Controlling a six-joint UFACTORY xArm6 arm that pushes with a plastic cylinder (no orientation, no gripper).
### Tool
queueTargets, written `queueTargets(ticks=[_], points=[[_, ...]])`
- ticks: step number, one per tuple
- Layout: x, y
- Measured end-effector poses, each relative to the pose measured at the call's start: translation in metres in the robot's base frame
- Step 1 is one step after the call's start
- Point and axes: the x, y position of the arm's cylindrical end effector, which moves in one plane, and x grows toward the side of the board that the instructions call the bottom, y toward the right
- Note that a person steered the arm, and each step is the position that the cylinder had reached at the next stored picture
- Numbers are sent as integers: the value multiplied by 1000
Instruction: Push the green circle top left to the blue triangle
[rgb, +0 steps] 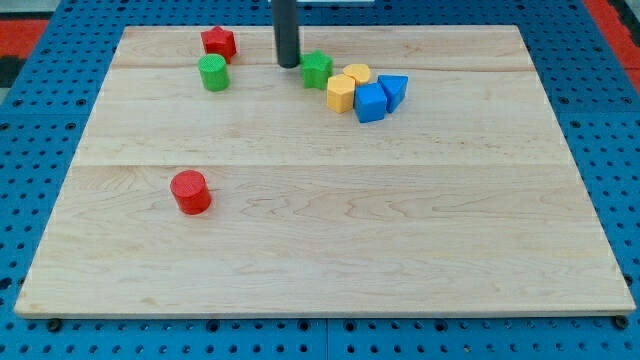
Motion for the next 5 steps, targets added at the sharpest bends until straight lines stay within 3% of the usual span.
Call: queueTargets(ticks=[1,3,5], points=[[-8,31],[-10,-20],[49,-66]])
